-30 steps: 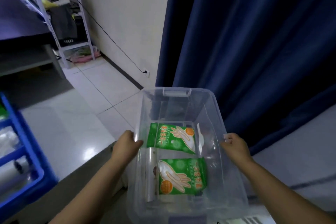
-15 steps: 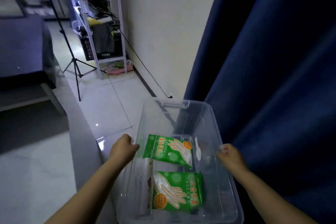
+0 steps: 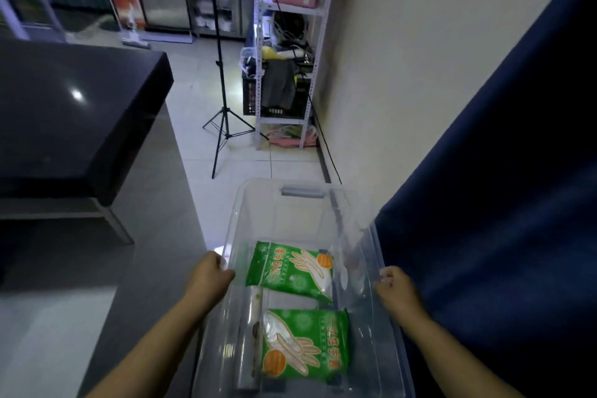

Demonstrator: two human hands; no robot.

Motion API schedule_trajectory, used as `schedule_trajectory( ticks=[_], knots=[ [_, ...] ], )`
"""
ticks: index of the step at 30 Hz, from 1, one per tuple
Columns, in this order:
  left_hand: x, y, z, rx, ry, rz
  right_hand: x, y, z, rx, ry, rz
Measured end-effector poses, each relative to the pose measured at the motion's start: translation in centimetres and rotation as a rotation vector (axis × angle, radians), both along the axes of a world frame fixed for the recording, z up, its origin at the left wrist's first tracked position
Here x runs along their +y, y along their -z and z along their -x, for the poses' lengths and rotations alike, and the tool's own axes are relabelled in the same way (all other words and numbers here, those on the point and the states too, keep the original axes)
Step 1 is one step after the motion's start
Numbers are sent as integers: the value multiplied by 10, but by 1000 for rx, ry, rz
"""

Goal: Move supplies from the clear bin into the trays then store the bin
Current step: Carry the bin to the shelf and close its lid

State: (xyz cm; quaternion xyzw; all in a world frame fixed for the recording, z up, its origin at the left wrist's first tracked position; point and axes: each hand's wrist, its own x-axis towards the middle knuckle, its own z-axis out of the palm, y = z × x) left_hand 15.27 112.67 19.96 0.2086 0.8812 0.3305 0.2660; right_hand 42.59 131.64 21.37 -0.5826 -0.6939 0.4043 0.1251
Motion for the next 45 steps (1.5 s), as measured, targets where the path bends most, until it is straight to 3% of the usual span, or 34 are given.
schedule_trajectory(
  ticks=[7, 21, 36, 45],
  knots=[
    [97, 10, 99, 5, -34, 18, 113, 0, 110, -17, 26, 5],
    [241, 7, 265, -72, -138, -6, 292, 4, 301, -72, -138, -1],
    [388, -6, 430, 6, -504, 39, 501, 0, 562, 37, -441, 77],
    [417, -6, 533, -30, -747, -8, 542, 10, 715, 52, -546, 54]
  ],
)
